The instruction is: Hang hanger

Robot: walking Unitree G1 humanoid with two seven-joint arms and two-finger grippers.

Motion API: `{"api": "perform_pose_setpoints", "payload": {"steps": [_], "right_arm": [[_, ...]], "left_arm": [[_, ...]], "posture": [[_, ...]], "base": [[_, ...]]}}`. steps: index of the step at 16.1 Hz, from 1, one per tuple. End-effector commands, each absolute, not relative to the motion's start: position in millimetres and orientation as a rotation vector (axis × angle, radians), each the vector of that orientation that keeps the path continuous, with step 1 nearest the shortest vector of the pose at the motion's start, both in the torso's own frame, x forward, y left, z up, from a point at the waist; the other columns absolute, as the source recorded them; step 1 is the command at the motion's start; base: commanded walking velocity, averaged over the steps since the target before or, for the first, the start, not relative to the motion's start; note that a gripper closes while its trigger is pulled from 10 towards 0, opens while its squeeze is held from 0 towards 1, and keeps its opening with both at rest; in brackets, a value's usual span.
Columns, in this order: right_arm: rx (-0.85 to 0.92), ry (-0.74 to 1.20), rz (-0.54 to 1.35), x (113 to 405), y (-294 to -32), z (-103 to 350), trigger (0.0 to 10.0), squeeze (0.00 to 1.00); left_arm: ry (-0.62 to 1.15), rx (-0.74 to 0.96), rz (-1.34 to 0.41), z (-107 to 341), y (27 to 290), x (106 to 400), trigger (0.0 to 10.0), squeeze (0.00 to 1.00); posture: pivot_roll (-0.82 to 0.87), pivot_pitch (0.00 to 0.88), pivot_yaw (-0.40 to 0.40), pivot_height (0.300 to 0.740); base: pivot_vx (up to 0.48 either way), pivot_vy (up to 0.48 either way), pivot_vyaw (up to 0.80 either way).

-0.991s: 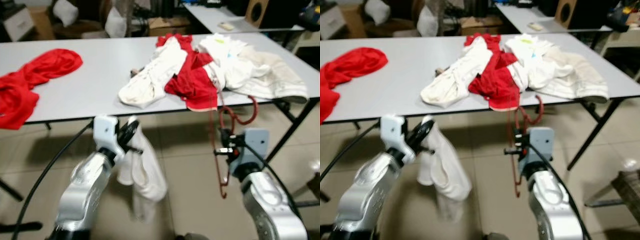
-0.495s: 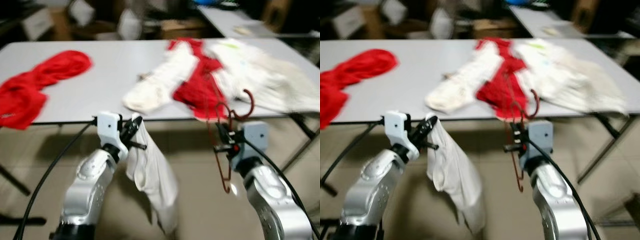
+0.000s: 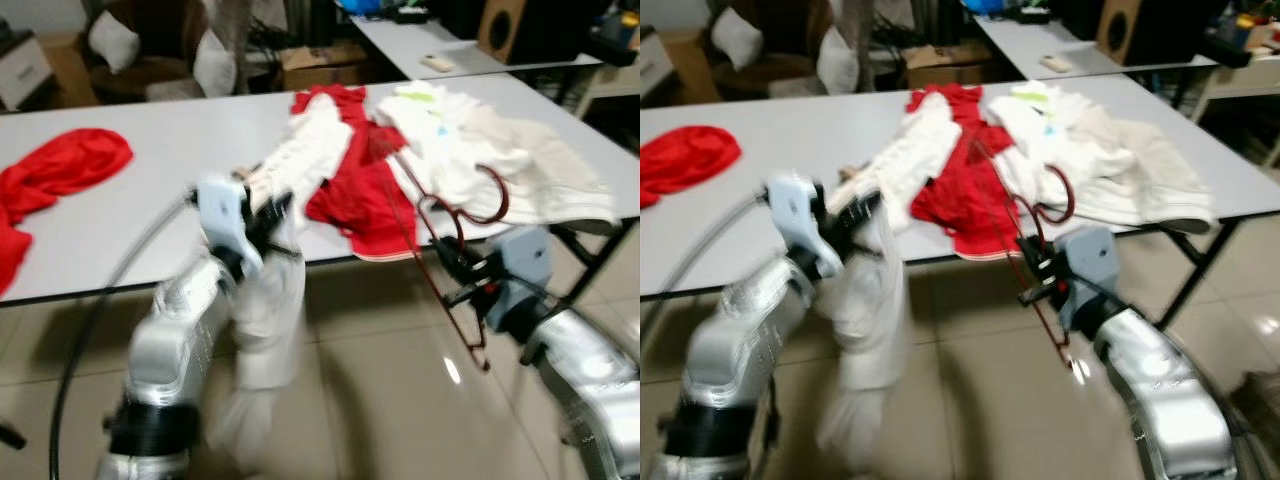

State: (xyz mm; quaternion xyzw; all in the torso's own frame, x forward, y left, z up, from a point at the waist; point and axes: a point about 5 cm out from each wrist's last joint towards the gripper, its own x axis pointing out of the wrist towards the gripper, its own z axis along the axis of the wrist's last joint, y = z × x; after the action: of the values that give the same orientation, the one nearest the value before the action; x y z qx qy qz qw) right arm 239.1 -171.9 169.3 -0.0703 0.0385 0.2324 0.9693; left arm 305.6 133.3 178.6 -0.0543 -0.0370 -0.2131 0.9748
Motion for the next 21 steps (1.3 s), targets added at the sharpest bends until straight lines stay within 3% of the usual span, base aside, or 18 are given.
{"api": "perform_pose_setpoints", "payload": {"steps": [1,7,11,15,18,21], "right_arm": [[-0.179,0.063,0.525,238,-173,178,10.0,0.0],[-0.309,0.074,0.626,230,-200,204,10.0,0.0],[-0.356,0.164,0.952,199,-206,226,10.0,0.0],[-0.329,0.243,1.091,189,-207,231,10.0,0.0],[-0.344,0.275,1.166,192,-200,228,10.0,0.0],[-0.385,0.238,1.127,210,-197,225,10.0,0.0]], "left_arm": [[-0.078,-0.102,-0.395,185,140,311,10.0,0.0],[-0.114,-0.064,-0.445,212,133,336,10.0,0.0],[-0.101,0.028,-0.416,229,141,364,10.0,0.0],[-0.124,0.071,-0.407,252,148,387,10.0,0.0],[-0.192,0.03,-0.425,278,144,395,10.0,0.0],[-0.237,0.017,-0.444,294,144,396,10.0,0.0]], "posture": [[-0.12,0.0,0.032,0.74],[-0.12,0.0,0.044,0.74],[-0.13,0.0,0.042,0.74],[-0.11,0.0,0.028,0.74],[-0.1,0.0,0.02,0.74],[-0.09,0.0,0.004,0.74]], "base": [[0.326,0.0,0.0],[0.327,0.0,0.0],[0.332,0.0,0.0],[0.333,0.0,0.0],[0.334,0.0,0.0],[0.346,0.0,0.0]]}}
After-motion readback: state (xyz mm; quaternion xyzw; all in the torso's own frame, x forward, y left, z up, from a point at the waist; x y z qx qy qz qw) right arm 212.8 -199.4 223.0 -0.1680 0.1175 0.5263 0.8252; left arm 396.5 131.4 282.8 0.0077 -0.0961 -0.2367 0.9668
